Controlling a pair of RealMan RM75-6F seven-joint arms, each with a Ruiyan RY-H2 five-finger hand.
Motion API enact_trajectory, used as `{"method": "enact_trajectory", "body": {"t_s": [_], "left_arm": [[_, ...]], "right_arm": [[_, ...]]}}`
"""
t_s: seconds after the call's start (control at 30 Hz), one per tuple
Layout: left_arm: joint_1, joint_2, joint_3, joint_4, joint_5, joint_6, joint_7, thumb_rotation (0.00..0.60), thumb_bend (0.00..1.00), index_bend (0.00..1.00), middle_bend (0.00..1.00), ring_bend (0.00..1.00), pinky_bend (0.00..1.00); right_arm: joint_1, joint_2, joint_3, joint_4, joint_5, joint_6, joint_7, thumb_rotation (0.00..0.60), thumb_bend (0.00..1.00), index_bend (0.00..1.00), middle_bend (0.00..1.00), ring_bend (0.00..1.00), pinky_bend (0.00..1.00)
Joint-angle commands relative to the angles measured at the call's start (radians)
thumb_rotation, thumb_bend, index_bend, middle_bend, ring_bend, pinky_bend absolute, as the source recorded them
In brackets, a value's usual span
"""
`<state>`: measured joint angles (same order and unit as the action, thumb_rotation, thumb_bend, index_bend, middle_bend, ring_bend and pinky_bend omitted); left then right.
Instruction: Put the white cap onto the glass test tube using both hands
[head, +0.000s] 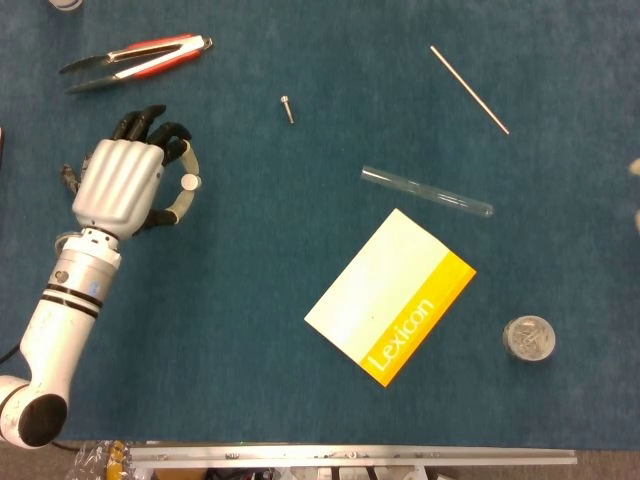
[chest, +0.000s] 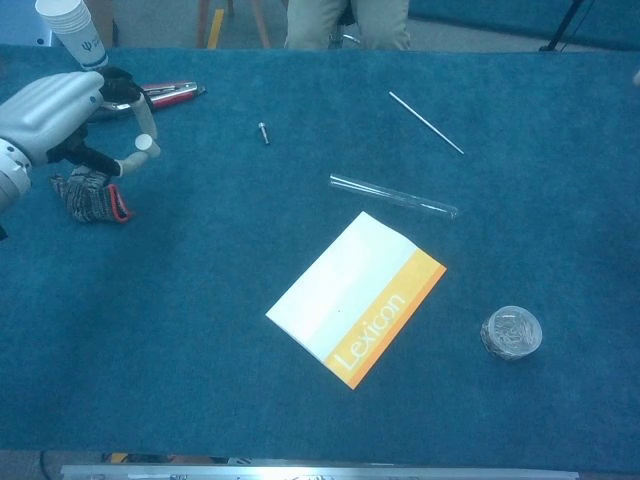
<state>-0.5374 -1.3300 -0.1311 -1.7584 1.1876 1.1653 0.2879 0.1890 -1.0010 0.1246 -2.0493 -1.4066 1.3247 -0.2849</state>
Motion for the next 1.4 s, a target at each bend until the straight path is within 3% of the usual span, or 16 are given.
{"method": "enact_trajectory", "body": {"t_s": [0.03,0.47,0.83,1.4], "left_arm": [[0.007,0.010,0.001,-0.009,0.013,0.010,-0.008,0.598,0.38,0.53,0.28,0.09,0.09],[0.032,0.047,0.015,-0.030,0.073,0.033,-0.042,0.600,0.38,0.53,0.28,0.09,0.09],[0.041,0.055,0.026,-0.039,0.123,0.040,-0.057,0.600,0.38,0.54,0.28,0.09,0.09],[0.045,0.047,0.025,-0.025,0.144,0.034,-0.073,0.600,0.38,0.54,0.28,0.09,0.09]], "right_arm": [[0.052,-0.049,0.022,-0.023,0.069,-0.044,-0.087,0.600,0.31,0.38,0.26,0.16,0.25],[0.162,-0.203,0.038,-0.025,0.273,-0.077,-0.344,0.600,0.30,0.38,0.26,0.15,0.25],[0.266,-0.353,0.049,0.011,0.414,-0.034,-0.570,0.600,0.29,0.38,0.26,0.15,0.25],[0.382,-0.554,0.057,0.150,0.571,0.014,-0.713,0.600,0.22,0.38,0.26,0.14,0.25]]}}
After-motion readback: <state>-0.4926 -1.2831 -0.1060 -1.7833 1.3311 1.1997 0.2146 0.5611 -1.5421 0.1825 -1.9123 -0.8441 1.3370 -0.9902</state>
